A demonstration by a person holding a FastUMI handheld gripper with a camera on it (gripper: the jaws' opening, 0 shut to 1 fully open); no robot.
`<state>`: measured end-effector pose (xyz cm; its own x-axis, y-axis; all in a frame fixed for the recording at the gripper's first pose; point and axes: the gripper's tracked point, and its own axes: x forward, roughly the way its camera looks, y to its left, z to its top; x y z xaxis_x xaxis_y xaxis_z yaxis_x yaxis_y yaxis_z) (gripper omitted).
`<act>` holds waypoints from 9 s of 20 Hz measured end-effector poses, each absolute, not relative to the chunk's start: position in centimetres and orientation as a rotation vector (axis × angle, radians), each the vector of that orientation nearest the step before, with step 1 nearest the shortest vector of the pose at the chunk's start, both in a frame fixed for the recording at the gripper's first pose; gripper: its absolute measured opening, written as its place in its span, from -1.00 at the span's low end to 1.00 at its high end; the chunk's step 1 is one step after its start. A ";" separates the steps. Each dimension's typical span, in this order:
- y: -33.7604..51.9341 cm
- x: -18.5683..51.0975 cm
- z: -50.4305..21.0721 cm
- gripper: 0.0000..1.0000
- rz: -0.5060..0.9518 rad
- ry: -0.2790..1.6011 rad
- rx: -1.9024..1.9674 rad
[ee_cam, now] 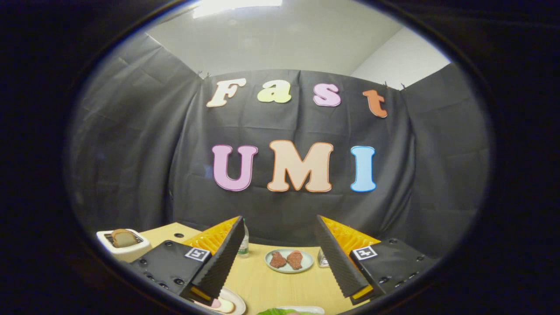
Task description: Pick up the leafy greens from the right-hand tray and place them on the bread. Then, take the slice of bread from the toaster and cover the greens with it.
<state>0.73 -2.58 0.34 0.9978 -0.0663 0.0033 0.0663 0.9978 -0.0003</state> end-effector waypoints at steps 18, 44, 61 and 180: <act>-4.4 0.6 -0.1 1.00 -0.038 0.018 -0.020; -6.8 -1.1 -15.2 1.00 0.467 0.424 -0.229; -5.8 -5.1 -28.8 1.00 0.704 0.740 -0.330; 31.5 -5.7 -13.3 0.99 0.925 0.840 -0.041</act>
